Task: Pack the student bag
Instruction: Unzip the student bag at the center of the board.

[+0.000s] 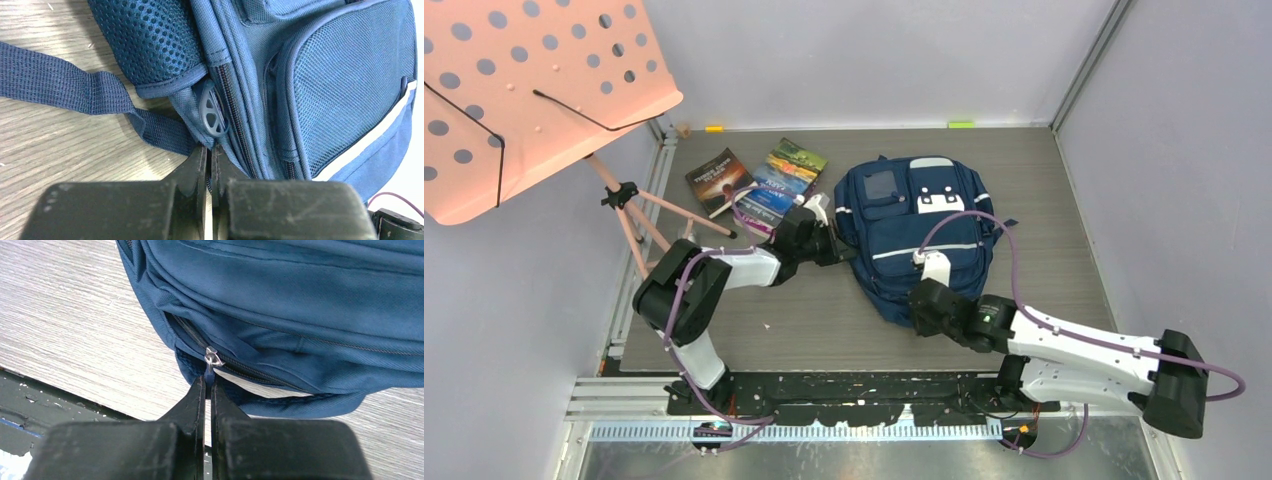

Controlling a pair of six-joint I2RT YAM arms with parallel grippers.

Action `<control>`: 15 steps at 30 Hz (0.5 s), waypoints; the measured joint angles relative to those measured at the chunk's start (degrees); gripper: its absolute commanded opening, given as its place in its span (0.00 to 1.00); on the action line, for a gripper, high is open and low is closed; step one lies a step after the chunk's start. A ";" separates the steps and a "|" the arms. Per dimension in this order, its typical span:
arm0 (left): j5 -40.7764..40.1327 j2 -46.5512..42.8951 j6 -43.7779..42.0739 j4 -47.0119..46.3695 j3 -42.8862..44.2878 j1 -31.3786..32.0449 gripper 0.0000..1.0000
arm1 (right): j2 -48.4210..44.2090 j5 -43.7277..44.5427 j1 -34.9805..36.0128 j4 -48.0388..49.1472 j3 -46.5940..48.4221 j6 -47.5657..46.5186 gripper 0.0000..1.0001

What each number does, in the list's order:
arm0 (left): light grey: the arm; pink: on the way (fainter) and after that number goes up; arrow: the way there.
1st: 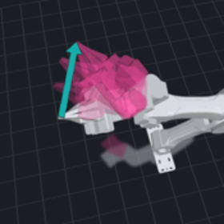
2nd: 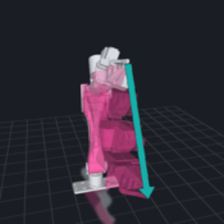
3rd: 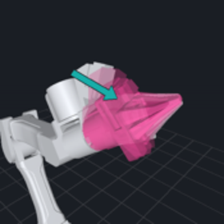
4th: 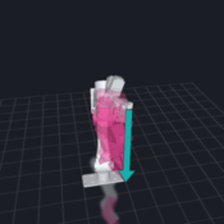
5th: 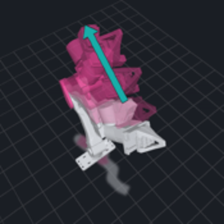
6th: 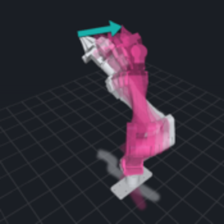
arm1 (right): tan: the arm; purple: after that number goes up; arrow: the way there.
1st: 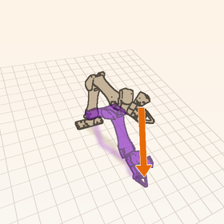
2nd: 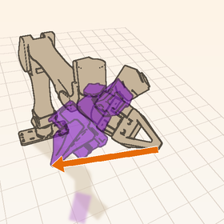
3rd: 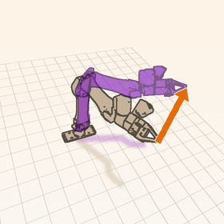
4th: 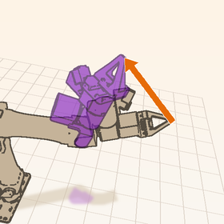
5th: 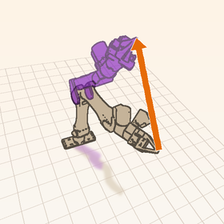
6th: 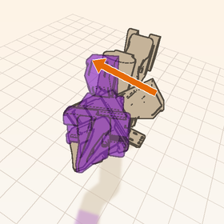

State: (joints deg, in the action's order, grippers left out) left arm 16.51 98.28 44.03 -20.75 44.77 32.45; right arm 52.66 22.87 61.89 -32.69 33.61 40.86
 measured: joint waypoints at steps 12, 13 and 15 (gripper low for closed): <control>-8.24 -3.78 5.14 -6.10 -5.60 4.59 0.00 | 21.51 -8.02 -0.13 -0.24 8.79 1.05 0.01; -9.18 -4.74 5.40 -6.29 -6.23 4.87 0.00 | 22.60 -8.68 -0.13 0.00 9.09 1.44 0.01; -10.23 -5.70 5.70 -6.73 -6.91 5.62 0.00 | 23.61 -10.19 -0.11 1.11 9.38 2.03 0.01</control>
State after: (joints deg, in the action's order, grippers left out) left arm 6.28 92.58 49.74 -27.49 37.87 38.06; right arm 76.27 12.69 61.78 -31.57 42.98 42.89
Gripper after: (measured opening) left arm 0.023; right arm 0.052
